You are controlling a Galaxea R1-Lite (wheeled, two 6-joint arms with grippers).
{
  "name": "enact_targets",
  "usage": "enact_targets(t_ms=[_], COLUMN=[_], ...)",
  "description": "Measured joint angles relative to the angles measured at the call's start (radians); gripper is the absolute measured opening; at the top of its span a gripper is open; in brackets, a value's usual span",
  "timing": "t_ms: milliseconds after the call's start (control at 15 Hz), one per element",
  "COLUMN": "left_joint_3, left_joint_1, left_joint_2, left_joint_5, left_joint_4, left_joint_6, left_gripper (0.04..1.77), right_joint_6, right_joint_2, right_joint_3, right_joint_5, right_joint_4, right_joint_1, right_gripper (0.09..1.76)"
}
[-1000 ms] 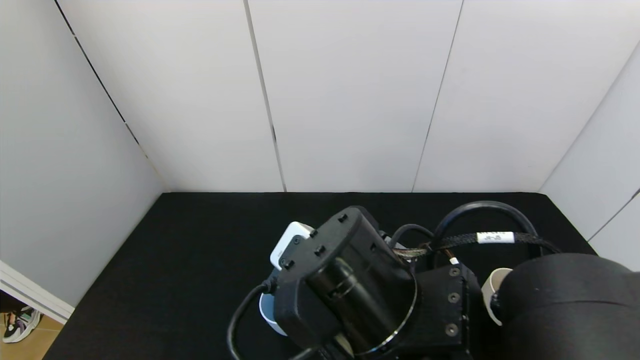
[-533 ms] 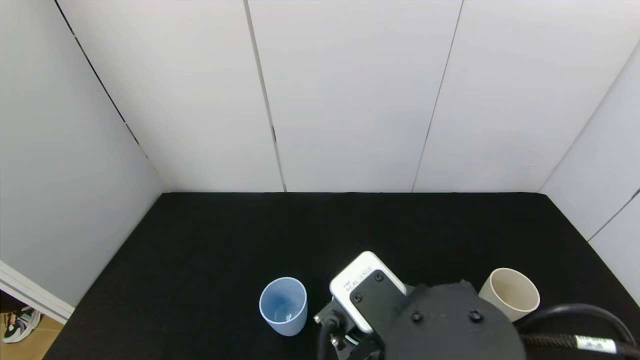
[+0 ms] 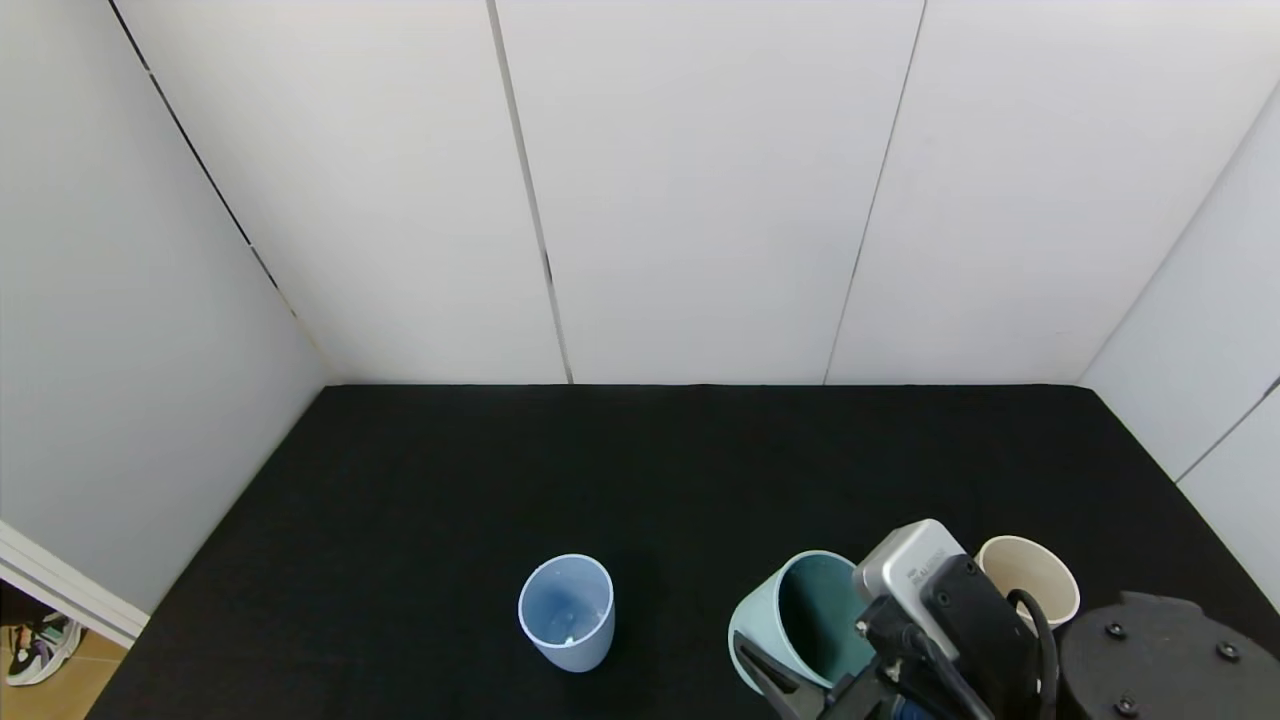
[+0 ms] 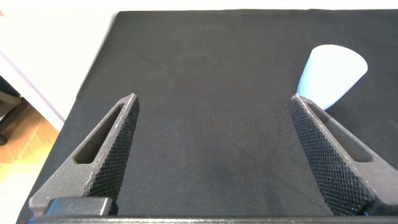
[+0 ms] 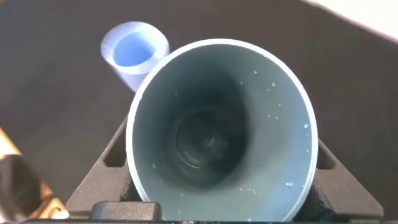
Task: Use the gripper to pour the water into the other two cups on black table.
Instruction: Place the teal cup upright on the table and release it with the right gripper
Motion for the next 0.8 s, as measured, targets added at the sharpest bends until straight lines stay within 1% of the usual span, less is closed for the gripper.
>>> enact_targets(t_ms=[267, 467, 600, 667, 800], left_joint_3=[0.0, 0.0, 0.0, 0.0, 0.0], left_joint_1=[0.0, 0.0, 0.0, 0.0, 0.0], left_joint_2=[0.0, 0.0, 0.0, 0.0, 0.0], left_joint_5=[0.0, 0.0, 0.0, 0.0, 0.0], left_joint_4=[0.0, 0.0, 0.0, 0.0, 0.0], left_joint_6=[0.0, 0.0, 0.0, 0.0, 0.0], left_gripper=[1.72, 1.72, 1.72, 1.72, 1.72], right_joint_6=[0.0, 0.001, -0.009, -0.022, -0.045], right_joint_2=[0.091, 0.231, 0.338, 0.391, 0.461], right_joint_3=[0.015, 0.02, 0.026, 0.03, 0.033], right_joint_5=[0.009, 0.04, 0.043, 0.045, 0.045], right_joint_4=[-0.033, -0.2, -0.309, -0.351, -0.379], right_joint_1=[-0.111, -0.162, -0.174, -0.178, -0.18], right_gripper=[1.23, 1.23, 1.23, 1.23, 1.23])
